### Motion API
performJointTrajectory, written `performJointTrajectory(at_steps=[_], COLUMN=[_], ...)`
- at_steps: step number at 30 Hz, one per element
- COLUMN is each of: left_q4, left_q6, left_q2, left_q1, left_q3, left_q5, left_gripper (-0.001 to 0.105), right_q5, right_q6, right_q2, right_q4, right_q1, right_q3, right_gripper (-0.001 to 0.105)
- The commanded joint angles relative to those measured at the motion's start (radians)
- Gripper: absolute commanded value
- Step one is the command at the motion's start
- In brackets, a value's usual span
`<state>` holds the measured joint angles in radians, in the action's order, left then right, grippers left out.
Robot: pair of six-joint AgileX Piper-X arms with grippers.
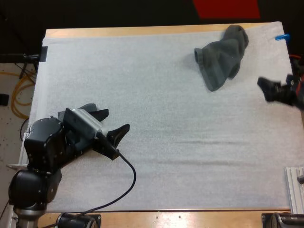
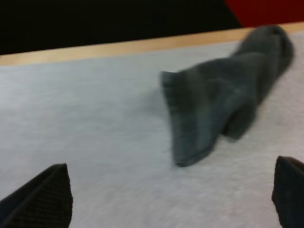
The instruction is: Pick towel from pile fold and stack
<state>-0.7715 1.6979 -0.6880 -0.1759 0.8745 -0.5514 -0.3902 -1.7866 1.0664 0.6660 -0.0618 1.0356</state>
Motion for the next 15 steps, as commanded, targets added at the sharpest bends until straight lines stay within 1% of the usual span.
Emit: performJointTrajectory(at_steps=[1,3,10,12,15], left_q4=[0.015,0.015,0.015,0.015,0.015], left_q6=[0.004,0.004,0.004,0.008,0.021], left_q2=[-0.003,-0.011,-0.014,-0.014,-0.014], left_q1=[-0.003,-0.003,-0.003,-0.003,-0.003], left_q3=[0.007,0.007,0.007,0.007,0.007], left_q5=[-0.007,-0.007,-0.007,-0.007,-0.007], left_gripper=[0.067,0.067,0.067,0.067,0.067], right_q5=[0.032,0.095,0.235,0.279,0.283], right_q6=[0.005,0.012,0.042,0.07,0.117], right_q2=[0.039,0.151,0.487,0.586,0.721], right_q4=[-0.03,-0.055,-0.1,-0.111,-0.111], right_q1=[0.006,0.027,0.114,0.132,0.137], right_q3=[0.024,0.072,0.235,0.287,0.37], right_gripper=[0.082,0.082,0.082,0.082,0.082])
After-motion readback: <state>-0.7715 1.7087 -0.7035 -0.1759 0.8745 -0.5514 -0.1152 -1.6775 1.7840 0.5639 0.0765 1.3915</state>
